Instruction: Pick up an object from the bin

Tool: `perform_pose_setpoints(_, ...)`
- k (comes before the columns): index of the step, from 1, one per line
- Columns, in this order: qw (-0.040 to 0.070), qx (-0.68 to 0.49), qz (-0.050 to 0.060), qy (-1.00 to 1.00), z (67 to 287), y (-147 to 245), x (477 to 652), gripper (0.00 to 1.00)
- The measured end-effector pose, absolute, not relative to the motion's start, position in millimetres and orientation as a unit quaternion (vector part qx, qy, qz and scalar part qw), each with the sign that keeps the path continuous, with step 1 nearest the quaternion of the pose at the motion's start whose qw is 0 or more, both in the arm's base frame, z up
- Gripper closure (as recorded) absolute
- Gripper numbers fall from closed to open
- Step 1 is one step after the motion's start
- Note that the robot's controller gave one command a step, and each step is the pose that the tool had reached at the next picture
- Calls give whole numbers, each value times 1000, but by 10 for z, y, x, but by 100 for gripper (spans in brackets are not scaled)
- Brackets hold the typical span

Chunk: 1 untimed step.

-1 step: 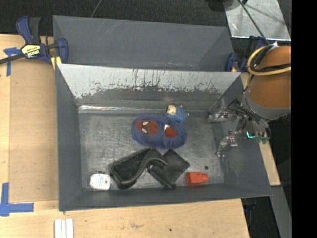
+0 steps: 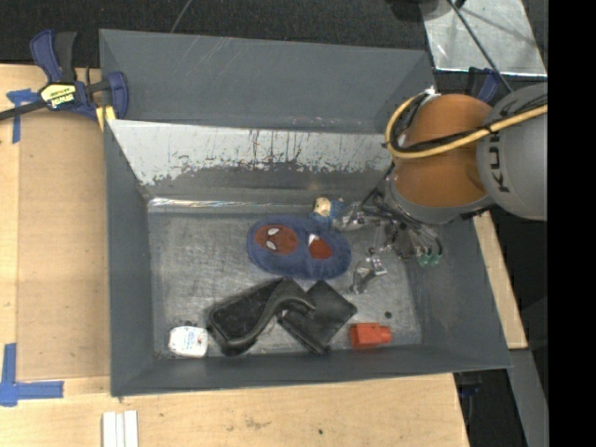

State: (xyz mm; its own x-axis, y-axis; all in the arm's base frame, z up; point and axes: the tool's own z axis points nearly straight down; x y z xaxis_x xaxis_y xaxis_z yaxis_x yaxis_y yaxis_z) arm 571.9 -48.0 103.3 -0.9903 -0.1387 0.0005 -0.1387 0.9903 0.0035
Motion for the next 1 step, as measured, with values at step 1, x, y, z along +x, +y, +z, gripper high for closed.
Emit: perform_pose_setpoints(1,-1,59,1,-998,774,-123,5825,0)
